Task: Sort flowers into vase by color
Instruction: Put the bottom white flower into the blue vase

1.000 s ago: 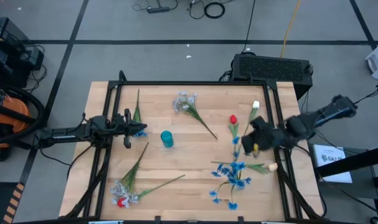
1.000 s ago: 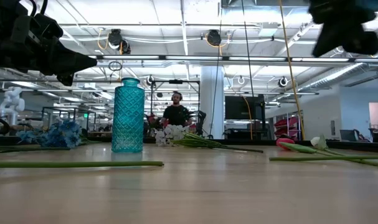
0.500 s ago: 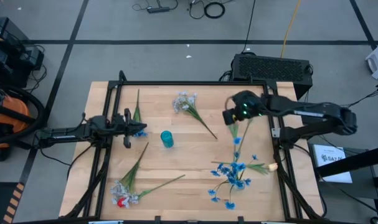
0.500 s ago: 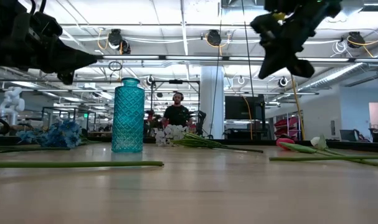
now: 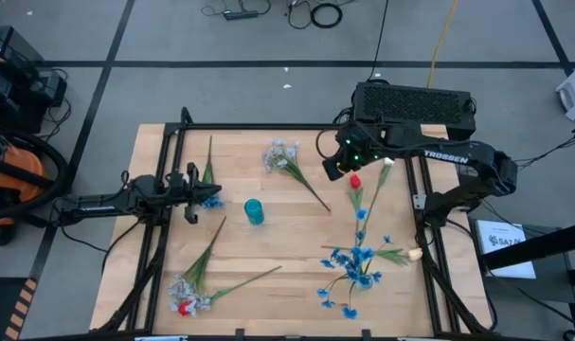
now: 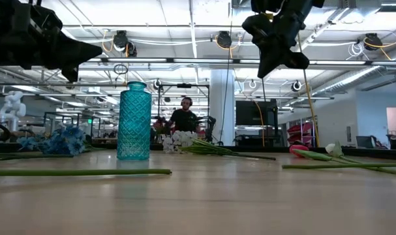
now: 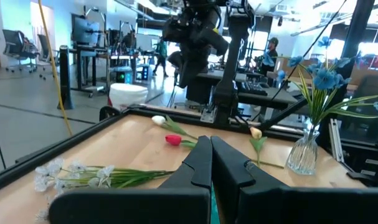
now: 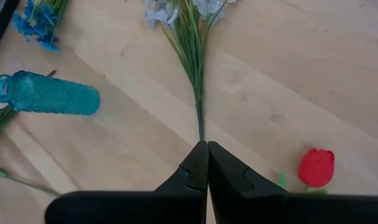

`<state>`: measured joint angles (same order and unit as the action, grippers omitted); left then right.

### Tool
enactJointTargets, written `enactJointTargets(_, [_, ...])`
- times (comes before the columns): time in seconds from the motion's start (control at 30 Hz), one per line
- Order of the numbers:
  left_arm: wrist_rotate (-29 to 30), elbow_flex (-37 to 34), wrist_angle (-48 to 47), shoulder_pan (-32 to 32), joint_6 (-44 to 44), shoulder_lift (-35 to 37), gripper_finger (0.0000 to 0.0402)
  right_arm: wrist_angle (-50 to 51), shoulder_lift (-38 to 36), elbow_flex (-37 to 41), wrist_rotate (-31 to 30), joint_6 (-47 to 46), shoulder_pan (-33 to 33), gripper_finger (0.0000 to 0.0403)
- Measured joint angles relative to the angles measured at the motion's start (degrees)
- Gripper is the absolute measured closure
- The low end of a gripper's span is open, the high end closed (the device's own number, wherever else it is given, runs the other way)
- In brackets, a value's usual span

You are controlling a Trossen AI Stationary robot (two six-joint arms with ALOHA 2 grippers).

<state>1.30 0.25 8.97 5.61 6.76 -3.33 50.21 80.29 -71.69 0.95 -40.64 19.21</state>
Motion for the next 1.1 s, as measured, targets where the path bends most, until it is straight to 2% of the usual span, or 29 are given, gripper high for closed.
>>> enactJointTargets(0.13, [-0.02,0.00,-0.17,0.02,0.38,0.00,0.0399,-0.03,0.17,-0.01,-4.10,-0.19,-0.03,0.0403])
enactJointTargets(0.23, [-0.61,0.00,0.26,0.00,4.71,-0.01,0.0399,-0.54,0.33,-0.01,-5.62,-0.20,-0.01,0.0403])
enactJointTargets(0.37, [-0.73,0.00,1.66,0.00,4.66,0.00,0.0399,-0.55,0.36,-0.01,-5.50,0.18,-0.03,0.0403])
enactJointTargets(0.83, [-0.85,0.00,2.15,0.00,4.81,0.00,0.0399,-0.59,0.36,0.01,-5.59,10.02,-0.03,0.0403])
enactJointTargets(1.1, [-0.87,0.00,2.10,0.00,4.81,-0.02,0.0399,-1.02,0.36,0.01,-8.60,14.69,-0.03,0.0403])
